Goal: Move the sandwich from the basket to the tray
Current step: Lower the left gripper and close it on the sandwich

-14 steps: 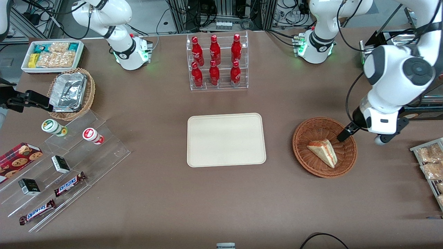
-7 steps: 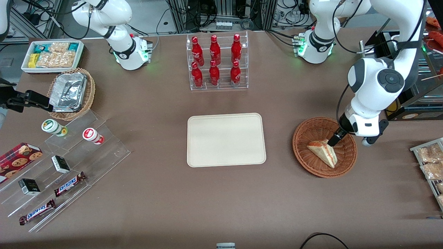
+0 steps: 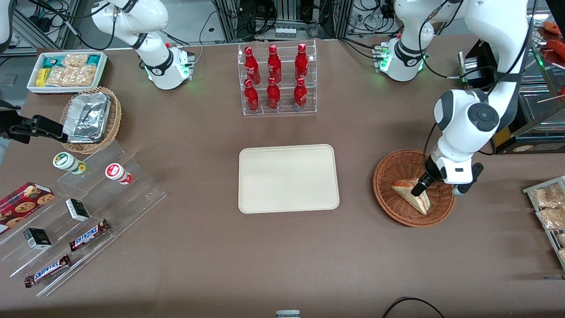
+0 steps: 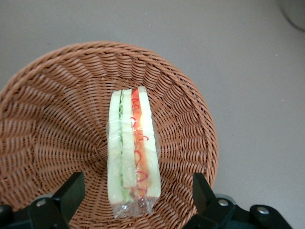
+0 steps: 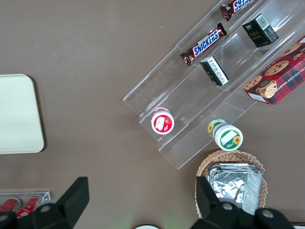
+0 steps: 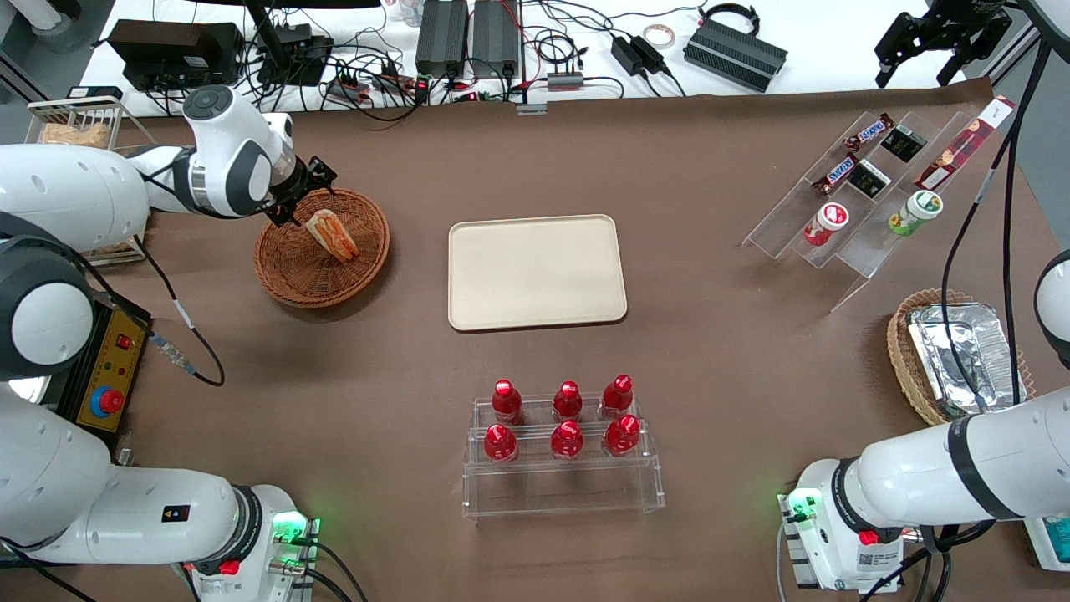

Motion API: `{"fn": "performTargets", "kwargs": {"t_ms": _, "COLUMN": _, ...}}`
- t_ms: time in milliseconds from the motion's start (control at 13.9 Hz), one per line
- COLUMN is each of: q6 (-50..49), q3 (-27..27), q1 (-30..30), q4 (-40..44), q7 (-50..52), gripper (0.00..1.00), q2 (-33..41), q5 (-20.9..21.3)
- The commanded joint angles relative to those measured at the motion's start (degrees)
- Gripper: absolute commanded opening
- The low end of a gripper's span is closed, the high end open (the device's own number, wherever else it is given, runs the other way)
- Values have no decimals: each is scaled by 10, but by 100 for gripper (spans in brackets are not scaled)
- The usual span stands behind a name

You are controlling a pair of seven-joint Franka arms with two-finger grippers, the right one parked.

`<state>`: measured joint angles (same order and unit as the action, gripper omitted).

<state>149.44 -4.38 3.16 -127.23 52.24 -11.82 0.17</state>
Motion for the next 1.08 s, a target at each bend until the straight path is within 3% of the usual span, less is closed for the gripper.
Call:
{"fn": "performTargets", "kwargs": {"t_ms": 0, "q6": 27, "q3": 0, "q1": 8, "q4": 1, "q7": 18, "gripper": 100, "q2": -22, "q5": 7}}
{"fn": "performTargets", "kwargs": {"t_ms": 216, "q6": 38, "q3": 1, "q1": 8, "q4": 1, "q7": 18, "gripper": 98, "q2": -40, "q5": 8}}
{"fn": "performTargets", "kwargs": {"t_ms": 288, "q6": 43, "q3": 1, "q1": 8, "q4": 1, "q7": 18, "gripper": 92, "q2": -45, "q5": 8}}
{"fn": "performTargets", "kwargs": {"t_ms": 360, "q6": 44, "q3": 1, "q1": 8, "q4": 1, "q7": 17, "gripper": 81, "q2": -55, "q5": 8}}
{"fn": "performTargets", "kwargs": {"t_ms": 577, "q6": 42, "q3": 1, "q1": 8, "q4": 4, "q7": 16, "gripper": 11, "q2": -56, "q5": 7}}
{"fn": "performTargets", "kwargs": {"t_ms": 649, "q6": 38, "q3": 1, "q1": 8, "q4": 6, "q7": 16, "gripper": 0, "q2": -57, "q5": 7}}
{"fn": "performTargets", "kwargs": {"t_ms": 865, "q6": -43, "q3": 4, "q1": 8, "q4": 32, "q7": 10, "gripper": 0, "q2": -30, "q5": 18}}
{"fn": "performTargets", "kwargs": {"t_ms": 1009, "q6": -205, "q3": -2, "q1": 11, "q4": 124, "q7": 15, "gripper": 0, "q2": -18, "q5": 73}}
